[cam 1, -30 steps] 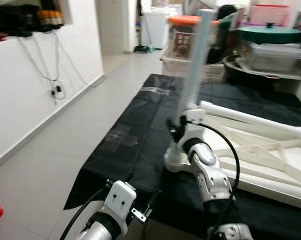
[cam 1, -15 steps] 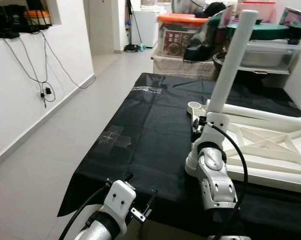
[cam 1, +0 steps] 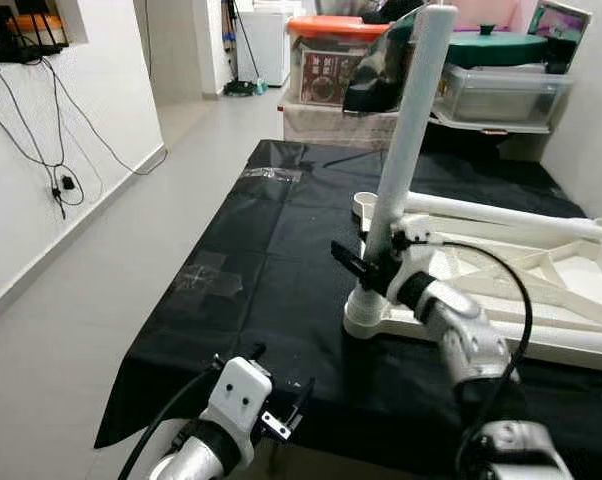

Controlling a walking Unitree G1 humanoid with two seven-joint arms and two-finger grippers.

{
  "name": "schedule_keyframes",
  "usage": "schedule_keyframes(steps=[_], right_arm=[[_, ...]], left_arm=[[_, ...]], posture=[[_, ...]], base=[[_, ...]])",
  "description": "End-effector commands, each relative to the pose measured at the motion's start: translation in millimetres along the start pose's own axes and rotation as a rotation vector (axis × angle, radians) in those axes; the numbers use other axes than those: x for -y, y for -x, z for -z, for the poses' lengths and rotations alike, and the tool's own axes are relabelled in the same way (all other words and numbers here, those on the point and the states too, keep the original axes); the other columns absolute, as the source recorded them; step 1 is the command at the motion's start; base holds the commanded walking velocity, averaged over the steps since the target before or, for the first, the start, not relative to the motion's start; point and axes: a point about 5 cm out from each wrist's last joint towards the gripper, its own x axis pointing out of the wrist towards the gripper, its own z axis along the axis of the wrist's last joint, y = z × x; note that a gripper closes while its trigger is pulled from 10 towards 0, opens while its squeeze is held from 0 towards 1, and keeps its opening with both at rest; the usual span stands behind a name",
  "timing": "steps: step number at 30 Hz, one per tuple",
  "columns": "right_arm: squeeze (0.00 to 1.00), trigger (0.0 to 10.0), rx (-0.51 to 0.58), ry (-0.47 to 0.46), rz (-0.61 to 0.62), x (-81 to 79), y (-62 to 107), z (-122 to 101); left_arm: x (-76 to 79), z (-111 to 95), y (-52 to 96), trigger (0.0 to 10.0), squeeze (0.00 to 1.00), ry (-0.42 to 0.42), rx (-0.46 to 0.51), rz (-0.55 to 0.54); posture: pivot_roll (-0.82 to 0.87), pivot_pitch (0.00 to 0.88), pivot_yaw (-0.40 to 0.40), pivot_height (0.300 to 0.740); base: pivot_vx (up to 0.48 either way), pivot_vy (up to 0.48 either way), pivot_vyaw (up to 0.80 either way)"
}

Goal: Building children table

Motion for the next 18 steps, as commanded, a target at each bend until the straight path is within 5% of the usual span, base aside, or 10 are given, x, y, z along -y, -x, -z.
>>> schedule_keyframes(steps=[1, 9, 10, 17, 18], right_arm=[[0.0, 10.0, -0.052, -0.038, -0.166, -14.8, -11.2, 6.0], [0.0, 10.0, -0.137, -0.042, -0.481, -30.2, -28.6, 3.1], [0.0, 0.2, -0.13, -0.039, -0.496, -32.7, -31.9, 2.8], [0.0, 0.0, -0.08, -0.043, -0.504, -37.5, -38.7, 2.6], [0.0, 0.0, -0.048, -0.023, -0.391, -34.0, -40.7, 3.5]], left_arm=[[0.4, 1.6, 0.0, 10.0, 0.0, 0.006, -0.002, 0.005], [1.2, 0.4, 1.1, 10.0, 0.0, 0.004, -0.001, -0.006], [1.4, 0.2, 1.5, 10.0, 0.0, 0.003, -0.001, -0.007], [1.0, 0.4, 2.2, 10.0, 0.0, 0.003, -0.001, -0.01], [0.5, 0.6, 1.9, 10.0, 0.0, 0.002, -0.001, -0.011]], posture=[[0.15, 0.0, -0.045, 0.74], [0.19, 0.0, -0.068, 0.74], [0.19, 0.0, -0.07, 0.74], [0.19, 0.0, -0.069, 0.74], [0.19, 0.0, -0.07, 0.74]], base=[[0.0, 0.0, 0.0], [0.0, 0.0, 0.0], [0.0, 0.0, 0.0], [0.0, 0.0, 0.0], [0.0, 0.0, 0.0]])
